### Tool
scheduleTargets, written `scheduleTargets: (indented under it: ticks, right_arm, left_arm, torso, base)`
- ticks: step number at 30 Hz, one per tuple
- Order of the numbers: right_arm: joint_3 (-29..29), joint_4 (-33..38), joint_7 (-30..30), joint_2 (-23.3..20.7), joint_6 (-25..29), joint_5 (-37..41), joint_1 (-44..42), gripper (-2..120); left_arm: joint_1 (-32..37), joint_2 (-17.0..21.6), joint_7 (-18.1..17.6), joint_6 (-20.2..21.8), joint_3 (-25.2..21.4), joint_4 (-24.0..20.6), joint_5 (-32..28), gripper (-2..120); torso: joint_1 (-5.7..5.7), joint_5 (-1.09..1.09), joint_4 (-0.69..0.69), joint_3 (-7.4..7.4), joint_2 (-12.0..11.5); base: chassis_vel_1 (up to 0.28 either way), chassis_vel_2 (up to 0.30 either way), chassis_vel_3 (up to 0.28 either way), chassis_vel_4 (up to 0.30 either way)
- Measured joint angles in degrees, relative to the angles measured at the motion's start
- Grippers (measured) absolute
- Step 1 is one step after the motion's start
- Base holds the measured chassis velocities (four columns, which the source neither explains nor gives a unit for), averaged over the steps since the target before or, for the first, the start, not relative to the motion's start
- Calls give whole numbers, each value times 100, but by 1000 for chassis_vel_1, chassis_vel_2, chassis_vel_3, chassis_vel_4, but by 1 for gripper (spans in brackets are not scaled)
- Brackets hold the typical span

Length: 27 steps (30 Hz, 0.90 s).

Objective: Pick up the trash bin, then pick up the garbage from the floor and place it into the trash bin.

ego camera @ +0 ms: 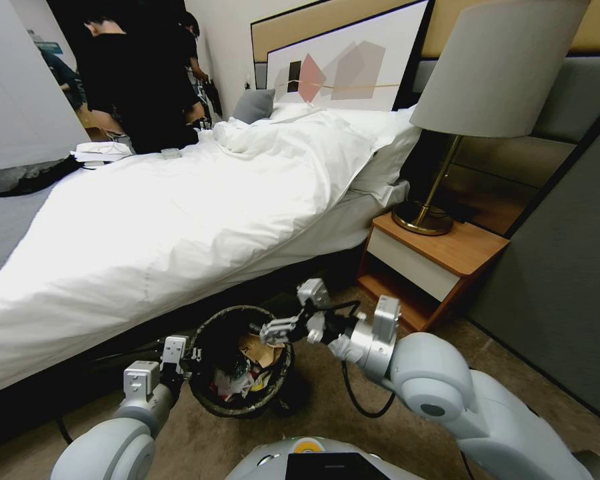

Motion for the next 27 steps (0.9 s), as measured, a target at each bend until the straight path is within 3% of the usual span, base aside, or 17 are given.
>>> scheduleTargets:
  ticks: [6, 10, 11, 14, 15, 16, 18, 19, 22, 23, 25, 26, 27]
  right_arm:
    - [658, 0, 145, -264, 337, 78, 50, 100]
    - [1623, -2, 498, -506, 385, 16, -447, 100]
    - [1623, -2, 498, -506, 385, 16, -447, 100]
    - [2755, -5, 861, -486, 347, -315, -1209, 100]
    - [2755, -5, 861, -486, 347, -315, -1209, 100]
    - [3432, -5, 598, -331, 264, -772, -1924, 100]
    - [4021, -9, 292, -66, 246, -1357, -2717, 100]
    - [4021, -9, 292, -66, 246, -1357, -2717, 100]
    - [4558, -12, 10, 430, 370, -2220, -3780, 100]
    - [4558, -12, 10, 430, 370, -2220, -3780, 100]
    - [4600, -14, -193, 881, 656, -3065, -4531, 100]
    - [4600, -14, -193, 881, 656, -3065, -4531, 100]
    - [4577, -14, -323, 1172, 800, -3415, -4799, 100]
  left_arm:
    - [24, 0, -4, 8, -18, 0, -3, 1]
    - [66, -37, -22, 26, -43, 0, -7, 1]
    - [66, -37, -22, 26, -43, 0, -7, 1]
    - [49, -98, -72, 49, -85, 0, -40, 1]
    - [49, -98, -72, 49, -85, 0, -40, 1]
    - [16, -93, -77, 72, -83, 0, -58, 1]
    - [-28, -86, -81, 86, -68, 0, -57, 1]
    - [-28, -86, -81, 86, -68, 0, -57, 1]
    - [-81, -120, -75, 101, -22, 0, -57, 1]
    - [-81, -120, -75, 101, -22, 0, -57, 1]
    - [-122, -169, -66, 104, -15, 0, -31, 1]
    - [-122, -169, -66, 104, -15, 0, -31, 1]
    - [-153, -174, -62, 105, -15, 0, -26, 1]
  torso:
    - [0, 1, 2, 0, 0]
    - [0, 1, -4, 0, 0]
    - [0, 1, -4, 0, 0]
    - [0, 0, 2, 0, 0]
    - [0, 0, 2, 0, 0]
    - [0, 0, 1, 0, 0]
    - [0, 2, -3, 0, 0]
    - [0, 2, -3, 0, 0]
    - [0, 0, -3, 0, 0]
    - [0, 0, -3, 0, 0]
    - [0, 0, -1, -1, 0]
    - [0, 0, -1, -1, 0]
    - [0, -1, 0, -1, 0]
  base:
    - [0, 0, 0, 0]
    - [0, 0, 0, 0]
    - [0, 0, 0, 0]
    - [0, 0, 0, 0]
    - [0, 0, 0, 0]
    - [0, 0, 0, 0]
    - [0, 0, 0, 0]
    - [0, 0, 0, 0]
    - [0, 0, 0, 0]
    - [0, 0, 0, 0]
    - [0, 0, 0, 0]
    - [0, 0, 0, 0]
    - [0, 0, 0, 0]
